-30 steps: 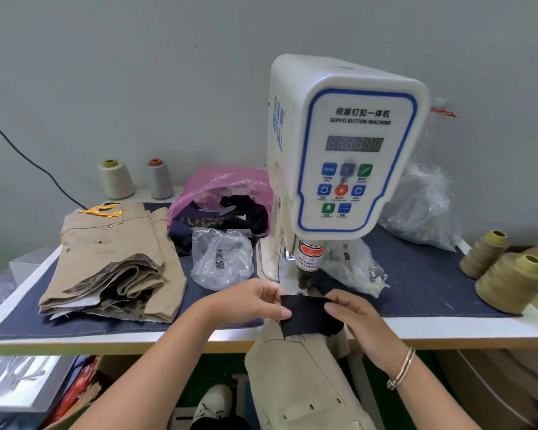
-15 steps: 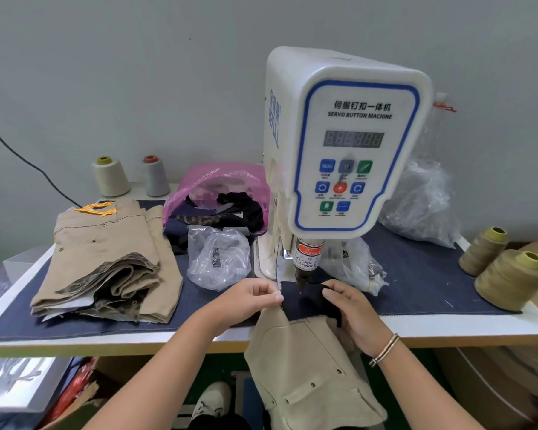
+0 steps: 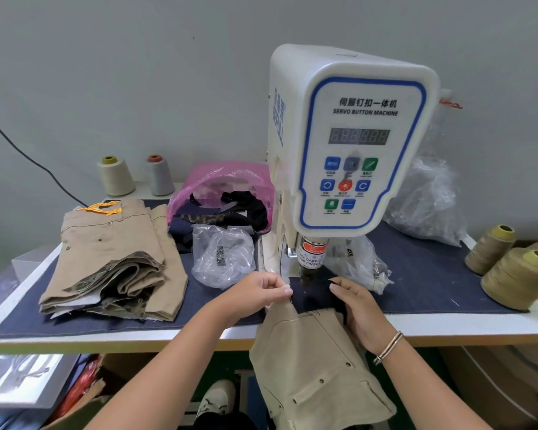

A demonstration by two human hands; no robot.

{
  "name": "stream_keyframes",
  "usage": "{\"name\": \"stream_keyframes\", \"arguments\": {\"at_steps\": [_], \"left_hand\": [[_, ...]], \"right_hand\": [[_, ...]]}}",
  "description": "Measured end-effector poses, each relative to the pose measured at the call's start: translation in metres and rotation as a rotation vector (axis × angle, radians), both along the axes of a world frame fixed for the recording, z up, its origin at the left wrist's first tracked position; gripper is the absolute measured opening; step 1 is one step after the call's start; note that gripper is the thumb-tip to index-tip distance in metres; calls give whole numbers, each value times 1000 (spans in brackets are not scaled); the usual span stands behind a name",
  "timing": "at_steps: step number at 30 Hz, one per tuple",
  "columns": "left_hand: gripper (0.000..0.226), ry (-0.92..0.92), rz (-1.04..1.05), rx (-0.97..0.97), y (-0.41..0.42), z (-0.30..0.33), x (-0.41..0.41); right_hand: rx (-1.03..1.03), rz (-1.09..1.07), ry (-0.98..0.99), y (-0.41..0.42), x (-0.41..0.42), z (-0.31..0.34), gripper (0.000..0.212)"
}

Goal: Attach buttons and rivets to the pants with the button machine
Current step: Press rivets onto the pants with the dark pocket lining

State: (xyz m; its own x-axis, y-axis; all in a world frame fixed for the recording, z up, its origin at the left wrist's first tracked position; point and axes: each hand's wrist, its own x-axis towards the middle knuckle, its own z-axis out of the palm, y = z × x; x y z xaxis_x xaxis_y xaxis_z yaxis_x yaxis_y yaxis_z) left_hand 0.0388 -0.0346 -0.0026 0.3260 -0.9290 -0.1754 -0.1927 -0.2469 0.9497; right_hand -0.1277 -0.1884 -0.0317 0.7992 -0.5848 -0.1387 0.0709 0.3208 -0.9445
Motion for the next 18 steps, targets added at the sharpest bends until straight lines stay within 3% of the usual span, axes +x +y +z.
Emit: {"name": "stream_keyframes", "arguments": {"at_steps": [9,18], "left_hand": [[24,33,-58,-12,7,-1,-3],[25,118,-199,-42,30,20,-14]], "right_hand": [[-52,70,-17,7,-9,4,14],[-469,399,173,29,-32,41,12]]}}
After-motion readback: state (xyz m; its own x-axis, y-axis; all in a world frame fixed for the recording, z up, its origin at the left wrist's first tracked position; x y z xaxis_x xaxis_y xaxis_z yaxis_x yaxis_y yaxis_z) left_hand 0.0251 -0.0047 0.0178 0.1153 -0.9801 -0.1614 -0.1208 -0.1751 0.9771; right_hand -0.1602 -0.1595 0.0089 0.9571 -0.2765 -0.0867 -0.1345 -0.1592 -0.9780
